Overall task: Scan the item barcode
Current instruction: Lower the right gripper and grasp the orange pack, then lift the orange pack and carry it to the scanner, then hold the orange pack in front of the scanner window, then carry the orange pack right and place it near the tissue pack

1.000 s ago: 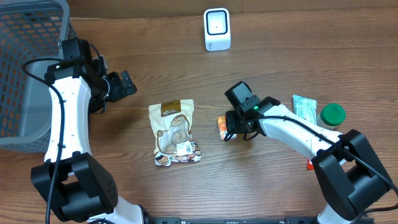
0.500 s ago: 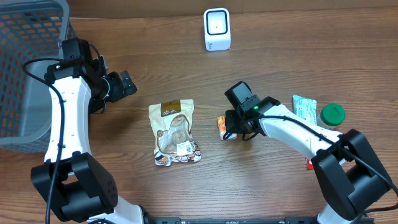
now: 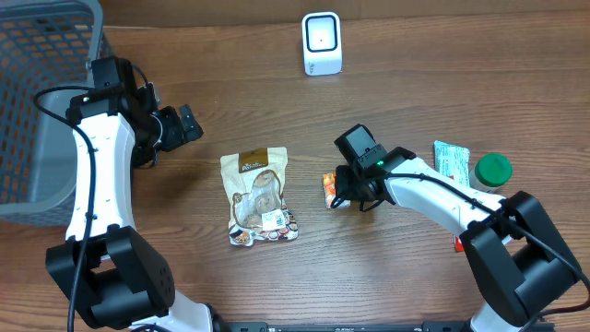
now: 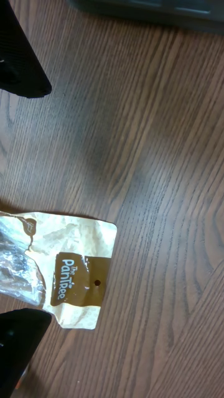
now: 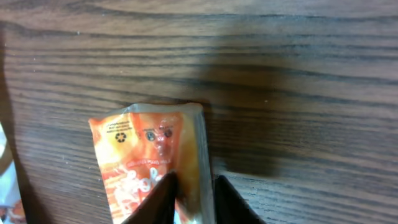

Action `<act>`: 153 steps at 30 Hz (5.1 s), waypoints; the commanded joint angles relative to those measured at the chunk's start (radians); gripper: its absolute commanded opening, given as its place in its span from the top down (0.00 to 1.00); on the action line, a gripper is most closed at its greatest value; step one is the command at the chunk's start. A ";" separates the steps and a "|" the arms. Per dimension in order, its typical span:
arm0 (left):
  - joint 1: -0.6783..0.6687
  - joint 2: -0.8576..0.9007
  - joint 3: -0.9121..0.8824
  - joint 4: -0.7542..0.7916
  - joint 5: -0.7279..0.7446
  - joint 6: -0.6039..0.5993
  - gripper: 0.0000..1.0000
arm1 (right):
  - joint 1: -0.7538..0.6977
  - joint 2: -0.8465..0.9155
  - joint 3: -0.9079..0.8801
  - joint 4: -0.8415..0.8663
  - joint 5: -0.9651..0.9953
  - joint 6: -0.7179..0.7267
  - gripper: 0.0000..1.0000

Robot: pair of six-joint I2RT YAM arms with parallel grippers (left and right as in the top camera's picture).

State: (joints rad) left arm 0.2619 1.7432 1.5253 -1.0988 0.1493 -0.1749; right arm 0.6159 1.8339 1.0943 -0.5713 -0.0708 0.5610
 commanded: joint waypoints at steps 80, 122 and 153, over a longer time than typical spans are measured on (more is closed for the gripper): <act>-0.005 0.002 0.021 0.001 -0.003 0.026 0.00 | -0.062 0.510 1.072 0.219 0.614 -1.109 0.96; -0.005 0.002 0.021 0.001 -0.003 0.026 0.00 | -0.040 0.789 1.072 0.707 0.732 -1.691 0.96; -0.006 0.002 0.021 0.001 -0.003 0.026 0.01 | -0.036 0.248 1.072 -0.074 0.907 -0.697 0.96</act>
State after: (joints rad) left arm 0.2619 1.7432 1.5253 -1.0985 0.1459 -0.1722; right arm 0.5777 2.1544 2.1506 -0.5453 0.8207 -0.4522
